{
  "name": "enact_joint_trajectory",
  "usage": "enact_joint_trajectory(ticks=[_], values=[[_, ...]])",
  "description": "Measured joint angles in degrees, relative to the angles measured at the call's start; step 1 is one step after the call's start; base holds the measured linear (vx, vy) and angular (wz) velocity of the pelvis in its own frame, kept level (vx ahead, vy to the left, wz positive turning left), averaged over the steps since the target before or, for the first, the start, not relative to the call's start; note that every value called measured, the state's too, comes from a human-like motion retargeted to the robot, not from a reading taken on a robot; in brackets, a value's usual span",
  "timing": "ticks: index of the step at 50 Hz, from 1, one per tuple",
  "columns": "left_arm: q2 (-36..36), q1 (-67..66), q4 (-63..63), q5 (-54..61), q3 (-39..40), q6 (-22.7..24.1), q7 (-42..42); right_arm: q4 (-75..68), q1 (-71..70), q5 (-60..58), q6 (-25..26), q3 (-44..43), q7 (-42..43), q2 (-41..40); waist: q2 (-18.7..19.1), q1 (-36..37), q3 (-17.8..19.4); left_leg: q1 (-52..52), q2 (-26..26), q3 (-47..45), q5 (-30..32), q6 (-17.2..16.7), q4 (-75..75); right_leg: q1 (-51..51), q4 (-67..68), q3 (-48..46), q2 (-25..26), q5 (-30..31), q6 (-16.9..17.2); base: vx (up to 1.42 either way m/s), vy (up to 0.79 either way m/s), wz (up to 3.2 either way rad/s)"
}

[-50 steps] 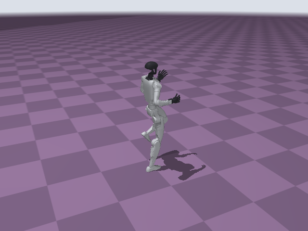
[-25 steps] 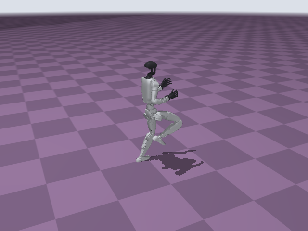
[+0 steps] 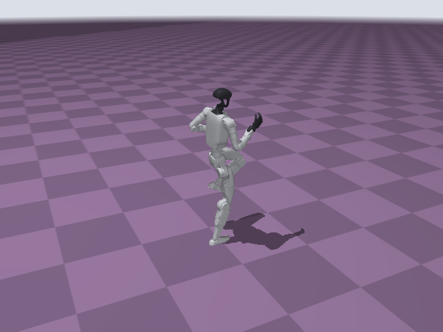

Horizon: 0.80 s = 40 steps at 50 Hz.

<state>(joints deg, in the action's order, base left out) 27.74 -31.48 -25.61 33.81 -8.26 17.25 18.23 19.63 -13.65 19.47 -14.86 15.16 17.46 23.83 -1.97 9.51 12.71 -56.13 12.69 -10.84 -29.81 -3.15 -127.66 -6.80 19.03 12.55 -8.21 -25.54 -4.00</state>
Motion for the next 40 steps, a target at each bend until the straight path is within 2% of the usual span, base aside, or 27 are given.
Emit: enact_joint_trajectory(ticks=[2,3,5,6,7,8,10,11,12,13,15,17,18,20,22,24,25,27,28,30,32,33,34,35,37,38,40], values=[[6.97,-6.43,-3.04,1.29,-2.81,0.55,1.98,8.32,0.51,-0.2,0.14,0.13,1.6,-2.83,-3.38,0.1,-6.34,-0.53,-5.26,-1.22,4.99,4.67,8.8,-3.78,-13.2,-4.89,-3.47,11.44,3.98,0.29,0.04,1.67],[10.05,-8.33,-4.4,1.08,-3.92,0.48,2.54,12.65,2.0,-0.76,0.02,0.37,2.07,-3.58,-4.95,2.06,-8.83,1.54,-7.36,-1.85,8.09,5.7,15.0,-4.17,-17.03,-5.32,-4.62,18.21,6.0,0.28,0.05,0.58],[12.84,-12.92,-6.05,0.34,-3.67,-0.61,1.71,20.24,5.92,-0.78,-0.21,1.37,0.04,-3.59,-6.43,5.95,-12.39,10.32,-10.28,-2.26,15.31,5.3,30.66,-3.14,-18.99,-4.13,-5.5,29.32,8.93,0.24,0.07,-0.51],[11.84,-15.73,-6.23,0.45,-2.17,-1.74,0.57,22.53,8.15,0.48,-0.36,2.14,-2.16,-2.92,-5.2,6.49,-13.26,17.53,-10.72,-1.25,19.51,3.96,40.38,-2.55,-16.18,-4.82,-4.34,30.16,7.99,0.2,0.08,-1.02],[10.52,-18.0,-6.23,0.37,-0.81,-2.87,-0.39,24.28,10.41,1.6,-0.48,2.94,-4.07,-2.32,-3.4,6.58,-13.7,25.27,-10.77,0.2,23.89,2.43,50.58,-1.72,-11.52,-6.18,-2.63,29.49,6.52,0.17,0.08,-0.99],[8.56,-19.18,-5.84,-0.11,0.27,-4.03,-0.97,24.95,12.72,2.41,-0.54,3.77,-5.44,-1.82,-0.48,5.74,-13.28,34.08,-10.03,2.52,28.65,0.54,61.76,-0.37,-3.16,-8.91,0.18,25.79,3.98,0.13,0.09,-0.56],[4.29,-16.94,-3.65,-4.0,0.26,-5.5,0.04,23.59,17.05,2.19,-0.83,5.7,-5.76,-0.89,4.92,1.94,-11.89,49.57,-7.5,6.58,38.94,-2.65,84.47,8.63,25.11,-15.21,4.81,14.0,-1.17,0.08,0.08,0.2],[2.63,-13.37,-1.81,-7.25,-0.48,-5.79,1.45,21.54,19.05,0.97,-1.02,6.38,-4.79,-0.41,6.7,-0.09,-11.91,54.16,-5.5,6.59,41.66,-4.01,93.62,16.32,40.77,-17.81,6.01,8.74,-3.03,0.03,0.05,0.62],[1.24,-9.19,0.0,-9.4,-1.02,-5.93,3.05,19.24,20.62,-0.63,-0.89,6.83,-3.74,-0.03,7.89,-2.09,-11.6,58.12,-3.87,6.23,41.62,-4.7,101.21,24.33,56.15,-20.11,6.5,4.55,-3.26,0.02,0.02,0.65],[0.42,-3.78,1.72,-9.35,-1.13,-5.79,5.03,16.45,21.34,-2.99,-0.13,6.82,-2.54,0.14,7.9,-4.02,-10.64,60.83,-3.0,5.14,36.05,-4.08,105.7,33.01,70.97,-21.78,5.59,2.53,-0.22,-0.01,0.02,0.59],[-2.36,7.51,6.13,-12.36,-3.44,-4.34,6.87,10.05,22.73,-7.41,-0.19,6.05,-1.31,0.25,8.22,-7.9,-9.33,63.45,-1.23,3.98,18.88,-2.94,110.1,49.29,94.71,-22.93,5.76,-1.99,3.44,-0.14,0.05,0.4],[-4.34,22.51,10.71,-18.96,-7.81,-2.71,9.82,4.09,23.38,-7.32,-1.6,4.13,-0.24,-0.07,7.82,-10.57,-7.59,57.73,-0.32,4.8,4.84,2.48,102.32,64.31,110.45,-22.39,7.4,-6.74,4.01,-0.32,0.05,0.63],[-3.88,31.32,11.52,-19.45,-9.39,-2.33,11.88,2.66,24.26,-5.57,-1.86,2.24,0.22,-0.02,7.36,-13.51,-4.62,53.54,-0.62,7.91,0.27,5.42,94.33,67.94,115.53,-22.67,5.43,-7.97,5.59,-0.27,0.05,1.46],[-3.04,47.52,10.7,-21.44,-11.95,-2.41,13.6,3.48,28.8,-0.11,-3.2,-1.76,-0.7,1.33,7.35,-16.26,-1.76,46.02,-0.78,11.57,-1.85,6.47,82.23,72.49,119.61,-23.45,1.51,-9.05,4.64,-0.11,0.03,1.0],[-3.82,57.05,7.43,-26.23,-13.3,-2.97,13.13,7.82,35.17,3.67,-4.72,-3.89,-2.9,4.34,7.69,-13.79,-5.54,47.4,0.45,8.35,2.28,5.09,87.2,73.72,114.47,-23.76,3.71,-6.54,1.61,0.17,-0.05,-1.02],[-4.58,58.54,2.9,-30.41,-13.21,-3.14,14.49,11.93,40.04,5.15,-4.91,-3.8,-5.15,8.96,7.81,-13.85,-11.08,53.94,0.64,4.36,11.96,3.46,100.47,68.89,102.79,-23.42,8.28,-1.96,0.89,0.32,-0.12,-1.12],[-4.88,57.5,0.48,-31.55,-12.81,-3.1,15.61,13.44,41.89,5.61,-4.63,-3.44,-6.28,11.45,8.13,-15.59,-13.68,56.9,0.34,3.63,18.69,2.08,107.05,64.48,95.33,-23.41,9.54,0.7,0.95,0.33,-0.12,0.11],[-6.25,54.18,-3.19,-30.62,-12.02,-3.08,15.21,14.2,46.71,5.9,-3.52,-4.81,-8.63,13.86,9.11,-20.44,-16.73,59.58,-0.69,6.62,33.41,-2.86,114.27,50.2,75.64,-25.72,6.8,8.07,1.23,0.31,-0.09,1.25],[-7.04,52.69,-4.6,-29.63,-11.41,-3.39,13.52,14.03,49.77,5.47,-2.81,-6.48,-9.8,13.9,9.09,-22.28,-16.9,61.04,-1.49,8.35,38.47,-4.99,115.79,41.08,64.15,-27.28,5.14,12.39,2.12,0.28,-0.06,1.72],[-8.35,50.21,-7.18,-26.91,-9.38,-4.55,9.29,13.22,54.94,2.96,-1.15,-9.85,-10.43,12.08,6.95,-23.12,-14.02,64.78,-4.02,8.34,39.86,-4.23,112.67,20.05,36.52,-26.58,4.97,23.54,6.18,0.24,-0.05,1.24],[-9.73,47.74,-8.96,-22.38,-8.51,-4.62,8.26,9.49,53.89,0.46,0.22,-9.03,-7.28,9.09,1.14,-18.87,-11.62,58.98,-8.63,2.8,30.53,3.13,91.34,3.3,7.31,-16.63,3.63,37.2,10.44,0.12,-0.1,-0.41],[-10.65,46.05,-9.06,-21.17,-8.76,-4.09,8.8,7.65,51.62,-0.15,1.35,-7.74,-6.07,8.99,-1.3,-16.51,-12.49,50.97,-9.99,-0.19,24.58,6.15,75.8,-0.1,-2.17,-11.38,1.42,40.71,11.71,0.02,-0.1,-0.99],[-11.44,44.39,-9.22,-18.99,-9.11,-3.35,9.14,5.87,49.22,-0.44,2.06,-6.75,-5.21,8.51,-2.83,-14.17,-12.73,42.83,-10.0,-2.27,19.31,8.0,60.7,-2.08,-7.6,-8.07,-0.46,38.57,11.74,-0.03,-0.09,-0.97],[-12.16,42.76,-9.4,-16.31,-9.5,-2.5,9.39,4.12,46.76,-0.56,2.57,-5.9,-4.52,7.85,-3.9,-11.84,-12.66,34.61,-9.35,-3.89,14.38,9.25,45.82,-3.37,-11.01,-5.74,-2.16,33.6,11.15,-0.07,-0.06,-0.74],[-12.02,38.71,-8.78,-10.94,-8.91,-0.31,6.53,-0.43,38.79,-1.33,2.6,-3.78,-4.19,5.62,-4.7,-7.61,-9.61,20.15,-6.72,-4.57,7.18,7.94,20.62,-5.89,-13.83,-6.27,-4.1,15.7,9.07,-0.13,-0.05,-0.67],[-11.54,35.71,-8.06,-9.19,-7.69,0.73,5.24,-2.89,33.7,-1.29,1.76,-2.53,-3.05,4.45,-3.96,-5.47,-6.75,13.93,-5.33,-3.76,4.2,6.07,10.05,-7.08,-14.61,-6.39,-4.02,9.09,7.16,-0.21,-0.06,-1.1],[-10.17,26.68,-6.05,-5.28,-3.35,2.09,4.62,-6.32,20.4,-1.87,-0.57,0.06,1.34,3.1,0.75,-1.35,2.37,6.63,-2.32,0.36,-1.08,-0.74,-4.86,-6.36,-7.24,-2.11,-0.45,-0.17,-0.58,-0.28,-0.06,-1.77]])
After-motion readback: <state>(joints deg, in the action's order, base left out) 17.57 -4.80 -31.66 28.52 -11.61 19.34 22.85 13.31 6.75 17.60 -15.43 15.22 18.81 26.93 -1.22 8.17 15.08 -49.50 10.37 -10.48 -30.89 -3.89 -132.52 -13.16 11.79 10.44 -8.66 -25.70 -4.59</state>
